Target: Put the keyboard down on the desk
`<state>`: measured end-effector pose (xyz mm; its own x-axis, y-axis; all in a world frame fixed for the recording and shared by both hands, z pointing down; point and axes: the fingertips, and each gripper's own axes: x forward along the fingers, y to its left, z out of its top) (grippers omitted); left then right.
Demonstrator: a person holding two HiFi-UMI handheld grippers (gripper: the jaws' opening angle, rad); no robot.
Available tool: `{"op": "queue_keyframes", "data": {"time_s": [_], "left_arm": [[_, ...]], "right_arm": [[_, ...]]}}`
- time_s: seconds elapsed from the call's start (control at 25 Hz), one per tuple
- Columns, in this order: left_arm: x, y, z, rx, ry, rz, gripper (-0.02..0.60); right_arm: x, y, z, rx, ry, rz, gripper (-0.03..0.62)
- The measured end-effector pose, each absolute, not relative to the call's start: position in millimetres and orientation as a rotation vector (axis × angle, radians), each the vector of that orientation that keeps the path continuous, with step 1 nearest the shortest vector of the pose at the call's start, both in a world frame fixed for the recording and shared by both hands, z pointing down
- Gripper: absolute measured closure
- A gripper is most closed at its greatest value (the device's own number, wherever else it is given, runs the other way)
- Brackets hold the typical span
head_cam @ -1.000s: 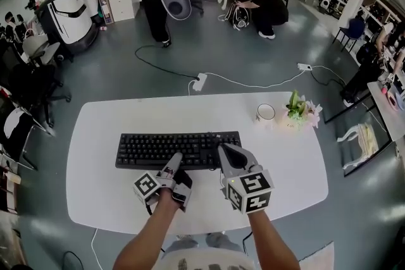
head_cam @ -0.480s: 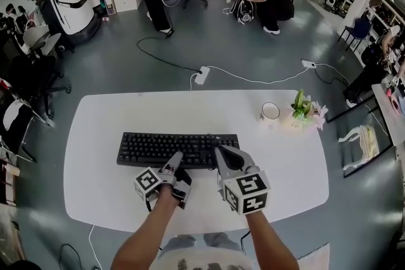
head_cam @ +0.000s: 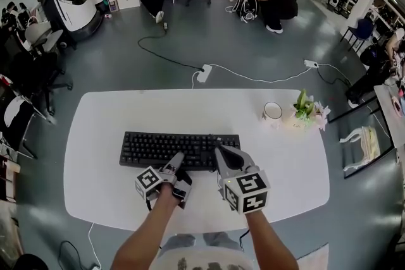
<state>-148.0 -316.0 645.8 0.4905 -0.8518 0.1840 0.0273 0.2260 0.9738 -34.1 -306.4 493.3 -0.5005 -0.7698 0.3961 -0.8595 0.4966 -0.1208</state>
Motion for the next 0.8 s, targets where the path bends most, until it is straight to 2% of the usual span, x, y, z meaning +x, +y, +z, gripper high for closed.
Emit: {"op": "queue_keyframes", "data": {"time_s": [0.36,0.48,0.8], "left_arm": [[-149.7,-312.4,650.0,1.153,-0.908,-0.654,0.441],[-147.2,-314.1,650.7,1.140,-0.932,-0.598,0.390],[-145.8,-315.4,654.3,1.035,-0.956,-0.501,0.356]], "right_arm": [[-34.1,-303.7,497.8,1.371,-2.439,0.473,0.594],[-32.7,-303.4,499.8,1.371,-2.436,0.481,0.594],[-34.7,-299.9,507.0,1.361,-2.430,0.511,0.594]]}}
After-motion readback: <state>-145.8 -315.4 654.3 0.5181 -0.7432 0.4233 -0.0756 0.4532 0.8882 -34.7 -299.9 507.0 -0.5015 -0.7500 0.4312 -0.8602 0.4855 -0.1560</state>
